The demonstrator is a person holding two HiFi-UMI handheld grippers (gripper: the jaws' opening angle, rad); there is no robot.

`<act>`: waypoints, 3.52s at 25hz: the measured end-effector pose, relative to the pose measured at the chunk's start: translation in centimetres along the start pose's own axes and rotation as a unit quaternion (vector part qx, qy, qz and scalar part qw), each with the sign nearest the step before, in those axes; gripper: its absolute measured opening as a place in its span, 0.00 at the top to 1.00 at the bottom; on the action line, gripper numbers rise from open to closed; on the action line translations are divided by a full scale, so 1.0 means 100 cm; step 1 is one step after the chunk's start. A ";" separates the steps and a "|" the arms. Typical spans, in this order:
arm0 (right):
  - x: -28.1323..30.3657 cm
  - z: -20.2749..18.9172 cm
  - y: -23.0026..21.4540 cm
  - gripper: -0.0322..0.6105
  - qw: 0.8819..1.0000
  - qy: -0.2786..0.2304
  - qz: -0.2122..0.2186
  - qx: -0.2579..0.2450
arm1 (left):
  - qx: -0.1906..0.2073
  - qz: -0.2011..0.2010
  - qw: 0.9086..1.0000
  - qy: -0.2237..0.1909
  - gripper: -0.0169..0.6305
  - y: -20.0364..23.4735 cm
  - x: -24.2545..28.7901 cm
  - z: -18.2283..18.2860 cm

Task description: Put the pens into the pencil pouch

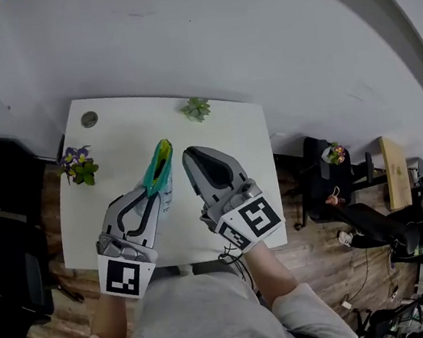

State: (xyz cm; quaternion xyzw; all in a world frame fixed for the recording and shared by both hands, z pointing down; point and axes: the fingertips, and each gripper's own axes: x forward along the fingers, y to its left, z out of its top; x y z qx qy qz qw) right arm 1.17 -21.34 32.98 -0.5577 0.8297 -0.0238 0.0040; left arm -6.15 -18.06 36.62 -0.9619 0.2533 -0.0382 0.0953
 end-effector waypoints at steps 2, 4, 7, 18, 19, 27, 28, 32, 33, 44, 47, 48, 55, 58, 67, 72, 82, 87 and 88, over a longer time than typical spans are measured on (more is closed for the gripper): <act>0.000 -0.002 0.001 0.88 1.000 0.001 -0.018 -0.011 | -0.020 0.008 1.000 -0.001 0.88 0.009 -0.003 0.000; -0.002 -0.003 0.001 0.88 0.999 0.000 -0.033 -0.021 | -0.037 0.015 0.999 -0.001 0.88 0.017 -0.004 0.000; -0.006 -0.002 0.002 0.88 0.998 -0.003 -0.050 -0.026 | -0.053 0.022 0.998 -0.002 0.88 0.028 -0.007 0.003; -0.035 0.004 -0.012 0.88 0.995 -0.007 -0.096 -0.040 | -0.085 0.073 0.994 -0.009 0.88 0.055 -0.023 0.014; -0.039 0.004 -0.014 0.88 0.994 -0.007 -0.099 -0.041 | -0.087 0.079 0.993 -0.011 0.88 0.056 -0.024 0.017; -0.070 0.007 -0.028 0.88 0.992 -0.016 -0.118 -0.041 | -0.089 0.114 0.989 -0.023 0.88 0.054 -0.029 0.033; -0.073 0.006 -0.029 0.88 0.992 -0.017 -0.120 -0.041 | -0.090 0.116 0.989 -0.025 0.88 0.053 -0.029 0.035; -0.089 0.005 -0.031 0.88 0.991 -0.021 -0.129 -0.042 | -0.101 0.125 0.986 -0.035 0.88 0.048 -0.032 0.041; -0.093 0.004 -0.033 0.88 0.990 -0.022 -0.132 -0.039 | -0.105 0.127 0.986 -0.038 0.88 0.047 -0.033 0.042; -0.125 0.001 -0.047 0.88 0.990 -0.020 -0.134 -0.034 | -0.117 0.149 0.981 -0.047 0.88 0.028 -0.031 0.052; -0.131 -0.001 -0.049 0.88 0.990 -0.021 -0.132 -0.038 | -0.116 0.154 0.980 -0.048 0.88 0.021 -0.033 0.053; -0.133 -0.001 -0.049 0.88 0.990 -0.021 -0.131 -0.039 | -0.115 0.156 0.980 -0.048 0.88 0.020 -0.033 0.053; -0.143 0.002 -0.045 0.88 0.991 -0.027 -0.121 -0.043 | -0.107 0.163 0.980 -0.044 0.88 0.006 -0.037 0.055; -0.148 0.003 -0.043 0.88 0.992 -0.028 -0.119 -0.043 | -0.109 0.164 0.979 -0.046 0.88 0.000 -0.038 0.056; -0.161 0.010 -0.047 0.88 0.992 -0.038 -0.113 -0.040 | -0.106 0.168 0.979 -0.050 0.88 -0.019 -0.036 0.064; -0.163 0.008 -0.049 0.88 0.993 -0.036 -0.107 -0.041 | -0.104 0.171 0.978 -0.050 0.88 -0.025 -0.034 0.066; -0.164 0.008 -0.054 0.88 0.994 -0.037 -0.092 -0.037 | -0.100 0.178 0.978 -0.050 0.88 -0.035 -0.028 0.070; -0.160 0.007 -0.057 0.88 0.995 -0.036 -0.088 -0.038 | -0.098 0.178 0.978 -0.049 0.88 -0.035 -0.023 0.069; -0.159 0.007 -0.058 0.88 0.995 -0.036 -0.087 -0.039 | -0.098 0.179 0.978 -0.049 0.88 -0.035 -0.022 0.069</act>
